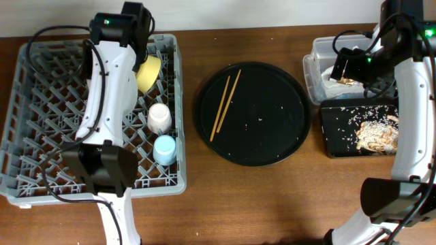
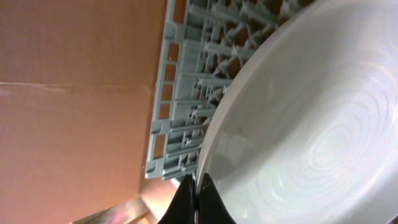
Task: Sort waste into correct bins and load items into the dishwasher rack
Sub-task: 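Lower the white plate upright into the rack and release, then reach the left gripper to the chopsticks and grasp one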
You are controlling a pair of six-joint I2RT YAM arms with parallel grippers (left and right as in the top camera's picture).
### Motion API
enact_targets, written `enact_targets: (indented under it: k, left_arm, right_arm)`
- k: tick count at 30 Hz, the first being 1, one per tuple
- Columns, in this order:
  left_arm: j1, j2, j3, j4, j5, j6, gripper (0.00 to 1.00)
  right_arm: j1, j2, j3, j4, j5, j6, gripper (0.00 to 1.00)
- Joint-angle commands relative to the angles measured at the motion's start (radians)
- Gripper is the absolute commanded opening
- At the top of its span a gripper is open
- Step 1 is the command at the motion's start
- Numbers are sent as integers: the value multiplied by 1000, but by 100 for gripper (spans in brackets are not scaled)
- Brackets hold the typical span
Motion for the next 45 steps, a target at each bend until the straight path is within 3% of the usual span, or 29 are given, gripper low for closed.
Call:
enact_targets:
  k: [1,7,8,9,11,12,13,23,25,27,29,30,33,39,41,42,45]
  left_arm:
    - [0,-14,-82,-2,-45,-24,1]
    - [-1,-14,-152,-2,-47,-24,1]
    - [-3,-14,-152,-2,-24,-11,7]
    - [-4,-14,-152,-2,18,-5,36]
    - [-4,-14,-152,-2,72,56,71]
    - [-4,-14,-152,-2,77,80,93]
    - [-4,-14,-152,-2,77,97,99]
    - [-1,-155,-25,-2,117,112,99]
    - [-2,-208,41,6,252,112,99]
    - [-18,-242,99,54,537,140,99]
    - [-61,-251,111,133,879,266,99]
    - [-90,-246,111,164,962,294,99]
    - [-209,-190,107,226,978,296,95]
    - [-391,66,107,273,977,287,63]
    - [-408,137,107,294,930,201,54]
    - [-410,177,107,295,875,135,54]
    - [-410,275,107,323,866,117,54]
  right_arm:
    - [5,-2,13,12,5,-3,99]
    - [5,-2,13,16,5,-21,99]
    - [5,-2,13,17,5,-21,99]
    - [5,-2,13,19,5,-21,99]
    - [5,-2,13,21,4,-21,99]
    - [5,-2,13,21,5,-21,99]
    - [5,-2,13,21,4,-21,99]
    - [5,-2,13,24,-43,-21,99]
    - [5,-2,13,23,-50,-21,98]
    - [5,-2,13,23,-50,-21,99]
    - [5,-2,13,23,-49,-21,99]
    - [5,-2,13,21,-49,-21,99]
    - [5,-2,13,13,-48,-21,99]
    - [5,-2,13,3,-48,-21,99]
    - [5,-2,13,-6,-48,-22,99]
    - [5,-2,13,-9,-48,-22,99]
    - [5,-2,13,-15,-48,-21,99]
